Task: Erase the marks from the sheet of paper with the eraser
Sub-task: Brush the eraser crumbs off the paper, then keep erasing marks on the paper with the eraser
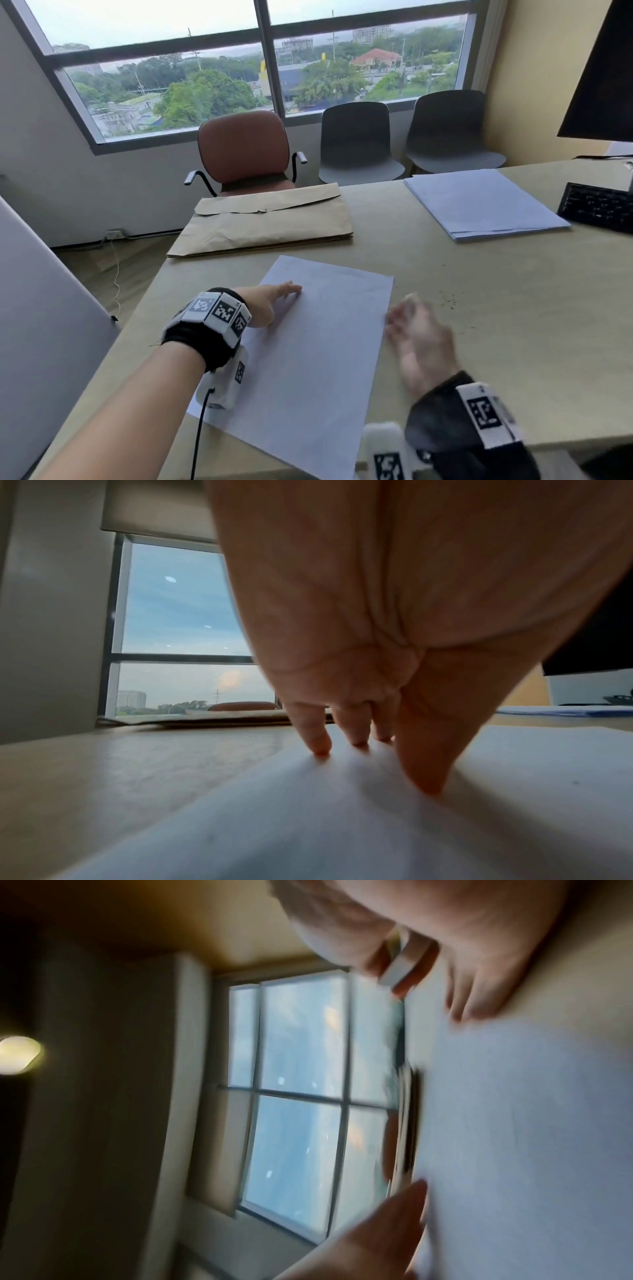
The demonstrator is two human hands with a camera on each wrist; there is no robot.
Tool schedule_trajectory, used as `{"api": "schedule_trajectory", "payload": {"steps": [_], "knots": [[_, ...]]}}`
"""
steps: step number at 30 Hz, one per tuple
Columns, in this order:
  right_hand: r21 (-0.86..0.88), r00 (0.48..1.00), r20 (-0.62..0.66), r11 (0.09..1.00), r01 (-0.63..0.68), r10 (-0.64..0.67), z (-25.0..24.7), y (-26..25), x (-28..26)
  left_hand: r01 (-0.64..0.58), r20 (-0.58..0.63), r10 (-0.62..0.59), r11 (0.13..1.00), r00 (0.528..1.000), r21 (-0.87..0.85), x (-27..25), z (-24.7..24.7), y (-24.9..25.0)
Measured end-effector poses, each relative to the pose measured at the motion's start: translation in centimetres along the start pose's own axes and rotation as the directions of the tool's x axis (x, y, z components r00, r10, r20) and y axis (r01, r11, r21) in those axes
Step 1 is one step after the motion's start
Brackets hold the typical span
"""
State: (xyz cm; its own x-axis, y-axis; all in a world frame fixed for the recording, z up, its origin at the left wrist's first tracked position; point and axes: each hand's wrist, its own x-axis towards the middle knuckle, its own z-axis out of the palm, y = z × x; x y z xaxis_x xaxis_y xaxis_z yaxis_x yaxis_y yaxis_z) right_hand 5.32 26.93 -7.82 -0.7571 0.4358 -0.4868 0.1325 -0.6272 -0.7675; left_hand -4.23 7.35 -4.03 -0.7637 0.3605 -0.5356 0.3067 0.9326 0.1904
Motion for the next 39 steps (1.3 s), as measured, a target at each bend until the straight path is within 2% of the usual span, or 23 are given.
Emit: {"api": "schedule_trajectory", "payload": {"steps": [1,2,3,6,10,13,15,16,18,20,22,25,26,28,29,31,33,36,37,39], "knots": [[-0.047,0.982,-0.122,0.99,0.136,-0.141,-0.5,-1.5,0.7,0.005,0.009,-0.005,1.0,1.0,0.013,0.0,-0.1,0.1],[-0.066,0.954,-0.186,0.972,0.228,-0.236,-1.2,-2.9,1.4,0.013,0.016,-0.013,1.0,1.0,0.028,0.0,-0.1,0.1],[-0.031,0.943,-0.198,0.963,0.267,-0.268,-1.9,-4.1,1.9,0.021,0.021,-0.022,0.999,1.0,0.044,0.0,-0.2,0.2],[0.101,0.979,-0.068,0.975,0.199,-0.193,-3.8,-6.4,2.4,0.042,-0.01,-0.041,0.996,0.999,0.078,0.2,-0.2,0.5],[-0.093,0.993,0.086,0.991,0.091,-0.083,-4.0,-7.0,2.7,0.056,-0.116,-0.039,0.988,0.992,0.144,1.1,0.6,1.8],[-0.31,0.973,0.231,0.946,0.091,-0.018,-2.9,-7.1,2.8,-0.011,-0.137,0.033,0.987,0.99,0.162,2.1,0.8,3.2],[-0.496,0.937,0.349,0.855,0.155,0.033,-1.8,-7.1,3.0,-0.102,-0.117,0.117,0.986,0.986,0.129,2.6,0.6,4.4],[-0.59,0.913,0.403,0.78,0.206,0.063,-1.2,-7.1,3.1,-0.145,-0.098,0.155,0.983,0.983,0.109,2.9,0.5,5.1],[-0.746,0.862,0.484,0.587,0.316,0.152,0.2,-7.0,3.6,-0.189,-0.05,0.194,0.978,0.98,0.089,3.5,0.3,6.3],[-0.84,0.829,0.502,0.368,0.399,0.247,1.5,-6.8,4.2,-0.196,-0.011,0.198,0.977,0.98,0.087,4.0,0.3,7.1],[-0.869,0.822,0.494,0.176,0.462,0.282,2.9,-6.7,5.2,-0.202,0.008,0.202,0.975,0.979,0.095,4.5,0.2,7.3],[-0.848,0.842,0.496,-0.088,0.522,0.213,4.5,-6.3,6.3,-0.206,0.022,0.205,0.972,0.979,0.115,4.8,0.4,7.2],[-0.818,0.837,0.517,-0.186,0.545,0.181,4.8,-6.0,6.2,-0.206,0.027,0.205,0.971,0.978,0.118,4.8,0.5,7.2],[-0.721,0.793,0.586,-0.338,0.604,0.167,5.0,-5.0,5.2,-0.213,0.032,0.21,0.97,0.977,0.118,4.9,0.6,7.2],[-0.673,0.762,0.617,-0.37,0.641,0.197,4.8,-4.3,4.6,-0.214,0.035,0.212,0.97,0.977,0.112,5.0,0.7,7.1],[-0.615,0.715,0.645,-0.374,0.694,0.268,4.3,-3.9,4.0,-0.211,0.034,0.209,0.972,0.977,0.106,5.2,0.9,6.9],[-0.623,0.723,0.646,-0.379,0.685,0.245,4.3,-4.6,4.8,-0.215,0.033,0.213,0.97,0.977,0.113,5.3,0.9,6.8],[-0.665,0.759,0.644,-0.417,0.619,0.1,4.8,-5.7,5.9,-0.213,0.042,0.21,0.97,0.977,0.115,5.3,0.9,6.7],[-0.654,0.749,0.655,-0.423,0.626,0.096,4.7,-5.5,5.6,-0.212,0.044,0.208,0.97,0.977,0.117,5.3,0.8,6.7],[-0.594,0.705,0.686,-0.421,0.685,0.181,4.2,-4.4,4.3,-0.212,0.042,0.209,0.97,0.977,0.122,5.4,0.8,6.7]]}}
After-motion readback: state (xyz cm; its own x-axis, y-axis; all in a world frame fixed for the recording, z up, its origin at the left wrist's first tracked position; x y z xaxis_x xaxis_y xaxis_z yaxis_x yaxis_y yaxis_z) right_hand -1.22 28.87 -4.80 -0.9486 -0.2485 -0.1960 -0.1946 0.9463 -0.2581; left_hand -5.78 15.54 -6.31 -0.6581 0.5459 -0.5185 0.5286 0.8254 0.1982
